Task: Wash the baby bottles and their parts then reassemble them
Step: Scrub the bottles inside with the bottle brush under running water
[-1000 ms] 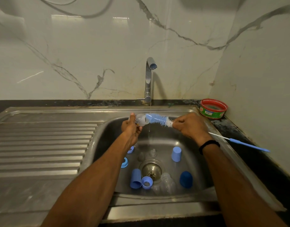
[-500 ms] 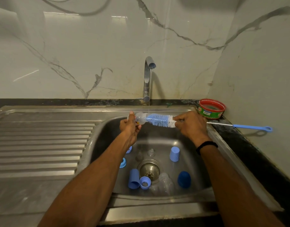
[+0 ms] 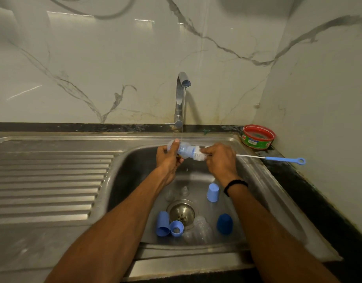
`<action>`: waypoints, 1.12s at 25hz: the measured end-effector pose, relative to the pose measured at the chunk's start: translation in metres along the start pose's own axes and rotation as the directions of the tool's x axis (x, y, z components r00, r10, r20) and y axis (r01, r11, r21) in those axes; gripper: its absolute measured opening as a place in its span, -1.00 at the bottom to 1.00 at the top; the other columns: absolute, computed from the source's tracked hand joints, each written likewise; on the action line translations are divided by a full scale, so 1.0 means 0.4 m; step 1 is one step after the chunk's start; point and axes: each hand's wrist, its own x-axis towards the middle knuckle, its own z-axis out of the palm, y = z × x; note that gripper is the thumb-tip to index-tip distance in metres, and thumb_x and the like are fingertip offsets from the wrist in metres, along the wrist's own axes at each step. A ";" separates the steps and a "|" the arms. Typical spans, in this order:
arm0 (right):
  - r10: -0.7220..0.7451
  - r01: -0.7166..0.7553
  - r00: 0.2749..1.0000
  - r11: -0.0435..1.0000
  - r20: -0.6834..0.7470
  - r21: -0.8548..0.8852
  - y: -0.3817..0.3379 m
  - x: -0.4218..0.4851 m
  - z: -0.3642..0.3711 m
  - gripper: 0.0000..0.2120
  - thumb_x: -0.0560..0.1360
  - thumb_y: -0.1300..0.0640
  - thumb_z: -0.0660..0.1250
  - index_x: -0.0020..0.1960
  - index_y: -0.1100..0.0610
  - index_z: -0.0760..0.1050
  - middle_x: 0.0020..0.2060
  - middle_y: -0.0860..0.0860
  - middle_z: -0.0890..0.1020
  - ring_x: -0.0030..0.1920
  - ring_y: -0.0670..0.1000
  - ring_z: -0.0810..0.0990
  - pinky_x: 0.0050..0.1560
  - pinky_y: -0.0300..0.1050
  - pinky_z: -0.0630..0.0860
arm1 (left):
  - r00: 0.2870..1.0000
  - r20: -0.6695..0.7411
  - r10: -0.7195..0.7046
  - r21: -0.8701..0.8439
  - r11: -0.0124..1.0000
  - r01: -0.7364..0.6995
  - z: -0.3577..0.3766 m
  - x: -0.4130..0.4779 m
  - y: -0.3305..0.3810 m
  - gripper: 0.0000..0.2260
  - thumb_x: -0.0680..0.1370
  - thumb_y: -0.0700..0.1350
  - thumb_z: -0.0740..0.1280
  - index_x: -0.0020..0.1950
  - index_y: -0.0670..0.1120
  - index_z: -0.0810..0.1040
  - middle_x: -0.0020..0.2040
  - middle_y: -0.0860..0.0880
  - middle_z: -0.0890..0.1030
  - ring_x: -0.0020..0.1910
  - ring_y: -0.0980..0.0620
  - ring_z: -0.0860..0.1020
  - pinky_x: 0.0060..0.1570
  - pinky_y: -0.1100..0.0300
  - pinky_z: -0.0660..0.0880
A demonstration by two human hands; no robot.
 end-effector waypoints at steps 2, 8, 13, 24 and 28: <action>-0.003 0.004 1.000 1.000 -0.022 0.028 -0.024 0.002 0.017 -0.68 0.50 0.18 0.39 0.23 -0.03 0.63 0.05 0.07 0.68 0.08 0.17 0.58 0.17 0.04 0.46 | 0.999 -0.037 0.019 -0.044 0.999 -0.021 -0.019 0.003 0.014 -0.60 0.57 -0.02 0.42 0.30 -0.19 0.42 0.16 -0.20 0.61 0.08 -0.14 0.67 -0.03 0.04 0.68; 0.005 0.000 0.995 0.998 -0.100 0.057 -0.023 0.039 0.051 -0.72 0.51 0.12 0.40 0.20 -0.06 0.64 0.00 0.04 0.65 0.05 0.12 0.57 0.16 0.02 0.41 | 0.997 -0.053 0.059 -0.097 0.993 -0.064 -0.036 0.024 0.049 -0.69 0.58 -0.11 0.42 0.29 -0.10 0.48 0.18 -0.15 0.60 0.10 -0.11 0.65 0.04 -0.01 0.66; 0.014 -0.011 0.986 1.000 -0.169 0.023 -0.011 0.042 0.055 -0.71 0.51 0.12 0.40 0.21 -0.08 0.63 0.03 0.00 0.64 0.07 0.07 0.53 0.19 -0.02 0.30 | 0.999 -0.033 0.025 -0.074 0.997 -0.028 -0.032 0.034 0.048 -0.73 0.60 -0.18 0.36 0.29 -0.19 0.53 0.14 -0.18 0.62 0.07 -0.10 0.65 0.06 0.02 0.66; -0.022 0.037 0.984 0.996 -0.179 0.079 -0.035 0.043 0.056 -0.74 0.49 0.15 0.42 0.16 -0.03 0.66 0.00 0.02 0.64 0.08 0.08 0.53 0.22 -0.01 0.27 | 0.994 -0.067 0.089 -0.037 0.995 -0.092 -0.047 0.033 0.054 -0.72 0.61 -0.21 0.32 0.31 -0.20 0.48 0.19 -0.20 0.56 0.09 -0.12 0.63 -0.06 0.07 0.68; -0.003 0.036 0.986 0.980 -0.166 0.198 -0.016 0.055 0.062 -0.76 0.45 0.22 0.45 0.09 0.03 0.69 -0.02 0.06 0.69 0.02 0.12 0.60 0.21 0.09 0.41 | 0.996 -0.012 0.085 0.003 0.996 -0.085 -0.039 0.025 0.059 -0.81 0.61 -0.23 0.29 0.21 -0.21 0.53 0.15 -0.22 0.60 0.07 -0.11 0.64 -0.11 0.14 0.66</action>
